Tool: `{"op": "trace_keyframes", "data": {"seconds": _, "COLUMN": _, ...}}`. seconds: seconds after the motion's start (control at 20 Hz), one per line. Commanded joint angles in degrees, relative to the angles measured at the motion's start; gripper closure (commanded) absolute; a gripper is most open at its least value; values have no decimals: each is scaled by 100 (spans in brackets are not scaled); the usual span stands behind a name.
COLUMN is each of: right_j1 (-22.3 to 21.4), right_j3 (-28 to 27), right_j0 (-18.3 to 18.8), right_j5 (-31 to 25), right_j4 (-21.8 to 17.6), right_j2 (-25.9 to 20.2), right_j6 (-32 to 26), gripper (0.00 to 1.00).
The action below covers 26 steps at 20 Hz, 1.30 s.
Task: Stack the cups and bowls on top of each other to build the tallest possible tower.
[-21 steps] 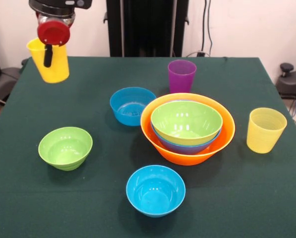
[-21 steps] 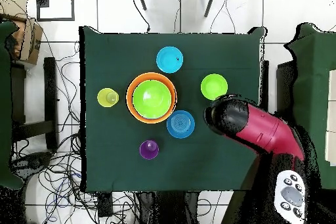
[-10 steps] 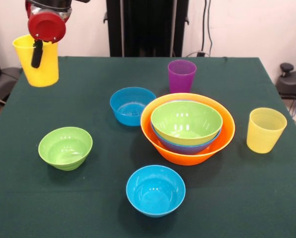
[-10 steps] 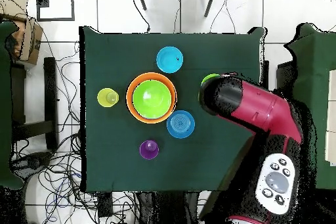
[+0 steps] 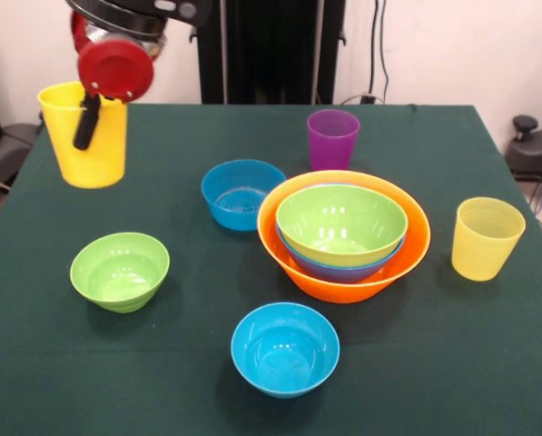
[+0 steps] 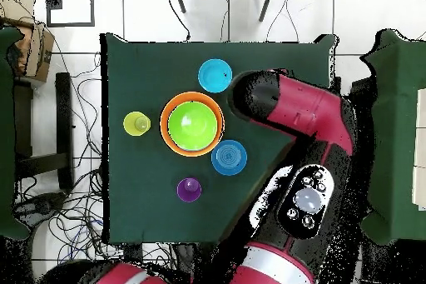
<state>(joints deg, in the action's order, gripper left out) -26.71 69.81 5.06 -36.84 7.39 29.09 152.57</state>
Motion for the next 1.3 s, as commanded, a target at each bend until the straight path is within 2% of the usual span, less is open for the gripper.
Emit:
{"op": "trace_keyframes", "data": {"seconds": 0.05, "right_j1": 764, "right_j3": -793, "right_j0": -279, "right_j5": -1129, "right_j4": 417, "right_j2": 99, "right_j6": 1731, "gripper": 100}}
{"op": "trace_keyframes", "data": {"seconds": 0.3, "right_j1": 906, "right_j3": -1038, "right_j0": -381, "right_j5": -1447, "right_j4": 707, "right_j2": 214, "right_j6": 1943, "gripper": 100}}
{"op": "trace_keyframes", "data": {"seconds": 0.65, "right_j1": 807, "right_j3": -1526, "right_j0": -408, "right_j5": -2581, "right_j4": 996, "right_j2": 369, "right_j6": 2065, "gripper": 100}}
{"op": "trace_keyframes", "data": {"seconds": 1.0, "right_j1": 733, "right_j3": -1848, "right_j0": -351, "right_j5": -3368, "right_j4": 1168, "right_j2": 361, "right_j6": 1963, "gripper": 100}}
{"op": "trace_keyframes", "data": {"seconds": 1.3, "right_j1": 831, "right_j3": -2268, "right_j0": -301, "right_j5": -3915, "right_j4": 1476, "right_j2": 382, "right_j6": 2240, "gripper": 100}}
